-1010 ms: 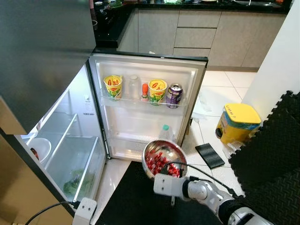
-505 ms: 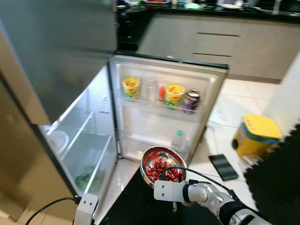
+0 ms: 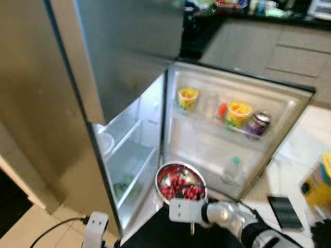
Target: Restocking fridge
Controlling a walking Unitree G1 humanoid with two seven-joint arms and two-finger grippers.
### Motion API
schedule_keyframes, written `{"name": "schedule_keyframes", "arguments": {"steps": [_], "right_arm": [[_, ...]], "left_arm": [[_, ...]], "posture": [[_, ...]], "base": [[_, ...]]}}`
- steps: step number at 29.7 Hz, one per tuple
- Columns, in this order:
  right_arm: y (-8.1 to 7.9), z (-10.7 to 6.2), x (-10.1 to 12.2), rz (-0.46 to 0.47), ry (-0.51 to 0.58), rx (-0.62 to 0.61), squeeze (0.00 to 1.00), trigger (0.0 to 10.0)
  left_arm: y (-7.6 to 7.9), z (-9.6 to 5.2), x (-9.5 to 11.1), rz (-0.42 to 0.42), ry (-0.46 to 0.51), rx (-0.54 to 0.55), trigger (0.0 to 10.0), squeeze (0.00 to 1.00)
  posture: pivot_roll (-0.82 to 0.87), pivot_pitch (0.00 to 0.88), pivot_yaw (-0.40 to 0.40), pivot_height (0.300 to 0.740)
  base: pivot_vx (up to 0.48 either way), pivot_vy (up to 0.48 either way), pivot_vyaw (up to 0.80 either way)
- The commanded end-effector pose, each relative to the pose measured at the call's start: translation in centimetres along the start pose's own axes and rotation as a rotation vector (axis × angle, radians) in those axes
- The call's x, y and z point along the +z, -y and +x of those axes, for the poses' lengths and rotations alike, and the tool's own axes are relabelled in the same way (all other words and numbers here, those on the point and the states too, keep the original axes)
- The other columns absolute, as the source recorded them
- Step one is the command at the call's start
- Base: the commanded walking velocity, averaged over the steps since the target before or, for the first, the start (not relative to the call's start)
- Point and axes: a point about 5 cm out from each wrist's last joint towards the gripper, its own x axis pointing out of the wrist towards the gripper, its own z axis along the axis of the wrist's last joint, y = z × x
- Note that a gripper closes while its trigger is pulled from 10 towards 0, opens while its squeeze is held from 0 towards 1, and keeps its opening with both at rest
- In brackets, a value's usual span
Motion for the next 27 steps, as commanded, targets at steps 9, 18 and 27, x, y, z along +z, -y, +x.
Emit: {"name": "schedule_keyframes", "arguments": {"steps": [9,18,27], "right_arm": [[0.23,0.16,0.67,-0.009,0.027,-0.013,0.00,10.0],[0.20,0.19,0.72,-0.012,0.024,-0.004,0.00,10.0],[-0.08,0.18,0.64,-0.010,0.024,0.010,0.00,10.0]], "left_arm": [[0.16,-0.21,-0.79,-0.032,-0.037,-0.008,10.0,0.00],[0.37,-0.10,-0.76,-0.046,-0.041,-0.019,10.0,0.00],[0.56,-0.04,-0.77,-0.046,-0.046,-0.030,10.0,0.00]], "posture": [[-0.03,0.000,-0.028,0.740],[-0.03,0.000,-0.030,0.740],[-0.03,0.000,-0.032,0.740]], "base": [[0.000,0.000,0.77],[0.000,0.000,0.77],[0.000,0.000,0.77]]}}
